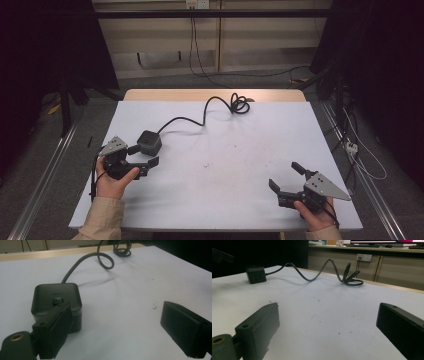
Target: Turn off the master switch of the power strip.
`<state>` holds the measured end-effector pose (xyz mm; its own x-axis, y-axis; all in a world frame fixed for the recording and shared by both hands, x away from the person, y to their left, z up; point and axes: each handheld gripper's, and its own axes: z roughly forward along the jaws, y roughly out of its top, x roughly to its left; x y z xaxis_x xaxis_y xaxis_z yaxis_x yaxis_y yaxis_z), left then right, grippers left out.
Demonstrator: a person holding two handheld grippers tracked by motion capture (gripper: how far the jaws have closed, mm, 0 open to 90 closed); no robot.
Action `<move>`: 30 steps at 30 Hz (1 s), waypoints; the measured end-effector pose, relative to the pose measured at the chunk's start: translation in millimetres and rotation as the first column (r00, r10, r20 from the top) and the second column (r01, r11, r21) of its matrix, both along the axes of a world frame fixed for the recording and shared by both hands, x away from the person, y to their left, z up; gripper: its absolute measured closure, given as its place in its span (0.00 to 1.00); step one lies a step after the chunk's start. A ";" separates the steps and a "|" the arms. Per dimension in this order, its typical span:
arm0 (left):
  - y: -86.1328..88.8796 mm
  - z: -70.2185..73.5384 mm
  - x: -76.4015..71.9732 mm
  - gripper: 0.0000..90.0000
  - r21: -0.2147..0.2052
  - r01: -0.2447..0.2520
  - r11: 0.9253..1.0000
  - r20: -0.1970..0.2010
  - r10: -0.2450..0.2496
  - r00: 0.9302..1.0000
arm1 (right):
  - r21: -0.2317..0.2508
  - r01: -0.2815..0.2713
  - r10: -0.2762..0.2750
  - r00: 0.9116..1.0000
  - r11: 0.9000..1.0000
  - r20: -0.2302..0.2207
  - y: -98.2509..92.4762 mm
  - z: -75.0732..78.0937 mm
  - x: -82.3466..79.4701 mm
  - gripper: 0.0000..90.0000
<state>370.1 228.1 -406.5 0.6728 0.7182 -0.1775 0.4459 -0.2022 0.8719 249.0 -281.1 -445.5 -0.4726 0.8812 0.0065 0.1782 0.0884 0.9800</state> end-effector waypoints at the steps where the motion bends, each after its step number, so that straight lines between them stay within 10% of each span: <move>1: -0.4 -0.6 -0.5 0.11 0.001 0.003 1.000 0.000 -0.003 1.000 | 0.000 0.000 0.000 1.000 1.000 0.000 0.1 0.0 -0.1 0.05; 30: 0.9 -17.3 -16.5 0.09 0.017 0.056 0.998 -0.013 -0.056 0.998 | -0.003 -0.002 0.002 1.000 1.000 -0.004 -0.1 -0.5 -0.3 0.05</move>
